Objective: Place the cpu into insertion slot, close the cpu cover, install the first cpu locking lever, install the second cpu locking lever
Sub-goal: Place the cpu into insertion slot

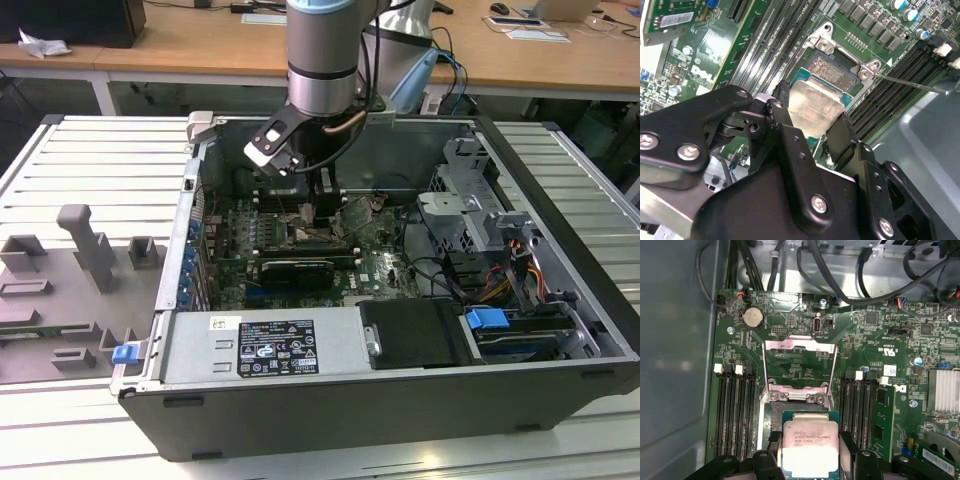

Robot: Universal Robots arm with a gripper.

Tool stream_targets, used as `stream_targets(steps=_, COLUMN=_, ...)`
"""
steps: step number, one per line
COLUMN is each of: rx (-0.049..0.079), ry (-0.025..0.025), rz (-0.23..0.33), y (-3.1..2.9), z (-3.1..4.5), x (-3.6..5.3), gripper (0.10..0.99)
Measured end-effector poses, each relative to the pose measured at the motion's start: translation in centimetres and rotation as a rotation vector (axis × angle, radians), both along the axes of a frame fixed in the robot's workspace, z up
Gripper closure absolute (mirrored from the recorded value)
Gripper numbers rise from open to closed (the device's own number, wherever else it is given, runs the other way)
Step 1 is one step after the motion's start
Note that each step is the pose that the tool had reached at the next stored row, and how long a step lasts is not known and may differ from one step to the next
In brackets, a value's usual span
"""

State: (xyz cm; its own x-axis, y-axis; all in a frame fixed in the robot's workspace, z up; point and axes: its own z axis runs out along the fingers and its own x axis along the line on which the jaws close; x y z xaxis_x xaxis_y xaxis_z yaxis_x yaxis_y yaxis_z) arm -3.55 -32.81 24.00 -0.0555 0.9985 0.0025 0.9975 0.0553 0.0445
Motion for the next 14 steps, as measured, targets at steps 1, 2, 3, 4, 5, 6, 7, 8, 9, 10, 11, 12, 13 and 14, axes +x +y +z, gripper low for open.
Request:
stream_targets(steps=1, rx=0.000, ry=0.0000, rz=0.000, y=0.05, z=-0.27, x=-0.09, gripper=0.545)
stream_targets(steps=2, rx=0.000, ry=0.0000, rz=0.000, y=0.15, z=-0.52, x=-0.14, gripper=0.545)
stream_targets(steps=3, rx=0.000, ry=0.0000, rz=0.000, y=0.20, z=-0.65, x=-0.16, gripper=0.545)
stream_targets(steps=4, rx=0.000, ry=0.0000, rz=0.000, y=0.24, z=-0.77, x=-0.17, gripper=0.545)
stream_targets(steps=5, rx=0.000, ry=0.0000, rz=-0.001, y=0.25, z=-0.93, x=-0.16, gripper=0.545)
stream_targets(steps=6, rx=0.000, ry=0.0000, rz=-0.003, y=0.26, z=-1.04, x=-0.17, gripper=0.545)
stream_targets(steps=7, rx=0.000, ry=0.0000, rz=-0.006, y=0.27, z=-1.13, x=-0.18, gripper=0.545)
stream_targets(steps=8, rx=0.000, ry=0.0001, rz=-0.008, y=0.32, z=-1.20, x=-0.20, gripper=0.545)
stream_targets(steps=9, rx=0.000, ry=0.0000, rz=-0.009, y=0.37, z=-1.25, x=-0.19, gripper=0.545)
stream_targets(steps=10, rx=0.000, ry=0.0000, rz=-0.010, y=0.41, z=-1.29, x=-0.19, gripper=0.545)
stream_targets(steps=11, rx=0.000, ry=0.0000, rz=-0.020, y=0.42, z=-1.32, x=-0.19, gripper=0.545)
stream_targets(steps=12, rx=0.000, ry=0.0001, rz=-0.028, y=0.42, z=-1.33, x=-0.20, gripper=0.545)
stream_targets(steps=13, rx=0.000, ry=0.0000, rz=-0.042, y=0.43, z=-1.37, x=-0.22, gripper=0.545)
stream_targets(steps=14, rx=0.000, ry=0.0000, rz=-0.047, y=0.43, z=-1.41, x=-0.25, gripper=0.545)
